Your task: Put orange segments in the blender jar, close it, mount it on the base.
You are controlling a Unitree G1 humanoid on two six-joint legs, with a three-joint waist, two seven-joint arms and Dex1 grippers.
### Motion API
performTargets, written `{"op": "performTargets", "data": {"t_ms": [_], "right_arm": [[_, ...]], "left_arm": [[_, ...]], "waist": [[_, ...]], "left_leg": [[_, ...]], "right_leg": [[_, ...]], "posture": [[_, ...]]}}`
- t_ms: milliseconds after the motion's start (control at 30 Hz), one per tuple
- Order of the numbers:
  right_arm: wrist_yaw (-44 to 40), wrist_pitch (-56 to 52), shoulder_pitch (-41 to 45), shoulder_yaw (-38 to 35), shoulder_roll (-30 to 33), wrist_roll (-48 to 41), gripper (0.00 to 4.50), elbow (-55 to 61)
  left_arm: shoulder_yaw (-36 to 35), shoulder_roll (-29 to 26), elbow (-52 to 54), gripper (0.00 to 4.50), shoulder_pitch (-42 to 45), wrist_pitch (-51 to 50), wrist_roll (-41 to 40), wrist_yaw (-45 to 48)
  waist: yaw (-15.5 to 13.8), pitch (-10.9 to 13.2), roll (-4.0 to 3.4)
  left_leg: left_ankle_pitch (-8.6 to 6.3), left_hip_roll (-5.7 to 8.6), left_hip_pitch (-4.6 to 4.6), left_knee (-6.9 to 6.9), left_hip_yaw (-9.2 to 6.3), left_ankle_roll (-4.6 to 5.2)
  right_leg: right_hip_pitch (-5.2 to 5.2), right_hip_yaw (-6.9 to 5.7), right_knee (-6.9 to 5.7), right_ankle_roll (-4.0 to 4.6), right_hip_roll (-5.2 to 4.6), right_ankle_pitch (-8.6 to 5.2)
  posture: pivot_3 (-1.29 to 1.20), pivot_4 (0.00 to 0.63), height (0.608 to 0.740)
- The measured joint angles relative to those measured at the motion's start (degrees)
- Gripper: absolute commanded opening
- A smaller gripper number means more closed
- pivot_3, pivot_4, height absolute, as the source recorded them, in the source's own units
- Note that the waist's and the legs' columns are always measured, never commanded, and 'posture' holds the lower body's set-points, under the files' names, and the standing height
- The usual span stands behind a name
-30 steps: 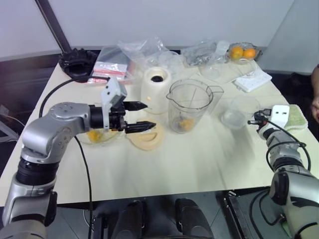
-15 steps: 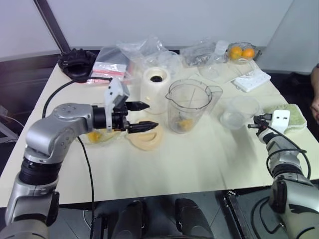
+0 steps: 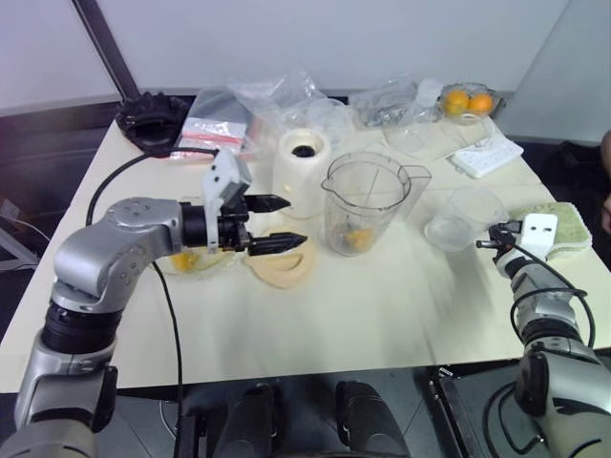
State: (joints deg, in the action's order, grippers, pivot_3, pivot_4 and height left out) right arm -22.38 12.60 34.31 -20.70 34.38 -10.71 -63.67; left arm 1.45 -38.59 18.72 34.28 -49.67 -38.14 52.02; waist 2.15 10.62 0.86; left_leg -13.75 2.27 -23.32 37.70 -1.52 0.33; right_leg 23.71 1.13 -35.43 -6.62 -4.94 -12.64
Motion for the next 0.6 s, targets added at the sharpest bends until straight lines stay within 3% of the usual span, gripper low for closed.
{"op": "performTargets", "data": {"t_ms": [600], "right_arm": [[3.1,-11.3,-9.4,-1.5,-5.5,-4.4,0.01,21.3]], "left_arm": [[0.6,1.3,-0.6,4.03,-2.5,3.0,1.4,0.8]], "waist": [[0.2,0.0,-0.01]], "left_leg": [[-0.01,-0.01,0.17,-0.12,0.01,0.0]], "right_leg": [[-0.16,0.02,0.2,0.06,-0.02,-0.02]], "posture": [[0.0,0.15,0.74]]}}
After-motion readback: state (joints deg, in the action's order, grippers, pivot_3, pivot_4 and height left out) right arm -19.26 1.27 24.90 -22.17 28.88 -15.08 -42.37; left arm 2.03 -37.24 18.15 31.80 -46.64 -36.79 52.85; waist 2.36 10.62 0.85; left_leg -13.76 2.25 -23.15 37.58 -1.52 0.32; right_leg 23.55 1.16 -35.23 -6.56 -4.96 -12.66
